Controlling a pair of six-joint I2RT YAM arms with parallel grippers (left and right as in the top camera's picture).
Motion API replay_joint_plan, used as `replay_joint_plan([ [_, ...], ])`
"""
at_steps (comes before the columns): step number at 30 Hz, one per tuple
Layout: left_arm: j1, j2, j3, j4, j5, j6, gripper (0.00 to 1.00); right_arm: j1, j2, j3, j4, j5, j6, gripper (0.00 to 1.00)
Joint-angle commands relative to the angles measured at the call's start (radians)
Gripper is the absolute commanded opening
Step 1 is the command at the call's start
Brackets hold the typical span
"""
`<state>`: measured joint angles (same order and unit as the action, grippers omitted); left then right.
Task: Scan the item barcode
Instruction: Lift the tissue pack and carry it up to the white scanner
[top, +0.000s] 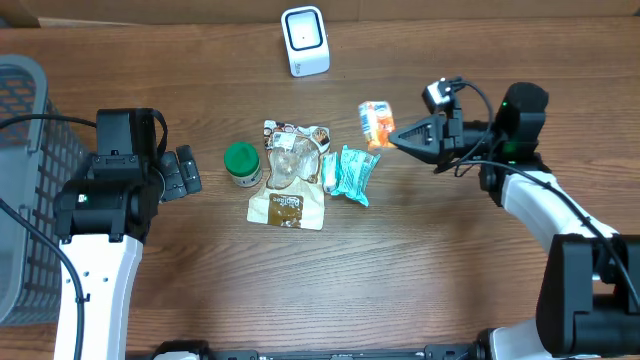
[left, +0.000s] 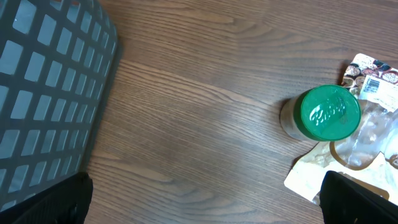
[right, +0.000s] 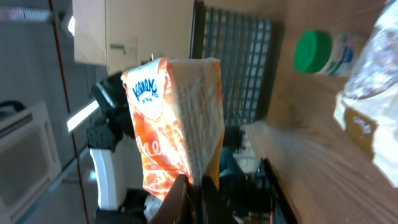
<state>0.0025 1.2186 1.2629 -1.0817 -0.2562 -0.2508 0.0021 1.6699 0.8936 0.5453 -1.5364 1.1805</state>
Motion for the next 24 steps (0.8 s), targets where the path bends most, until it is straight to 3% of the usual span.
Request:
replay_joint_plan([
  [1,0.004,0.003,0.002,0.002,-0.013,0.019,1.0,0.057,-0.021,0.011,0.019,-0.025,0.011,0.04],
  [6,0.004,0.003,0.002,0.002,-0.013,0.019,1.0,0.16,-0.021,0.007,0.006,0.008,-0.122,0.04],
  [11,0.004,0.003,0.002,0.002,-0.013,0.019,0.99,0.271,-0.021,0.005,-0.154,0.143,-0.275,0.04],
  [19,0.004,0.003,0.002,0.002,-0.013,0.019,0.99,0.42,-0.021,0.02,-0.681,0.48,-0.624,0.04],
  [24,0.004,0.003,0.002,0.002,-0.013,0.019,1.0,0.452,-0.021,0.195,-1.079,0.745,-0.798,0.04],
])
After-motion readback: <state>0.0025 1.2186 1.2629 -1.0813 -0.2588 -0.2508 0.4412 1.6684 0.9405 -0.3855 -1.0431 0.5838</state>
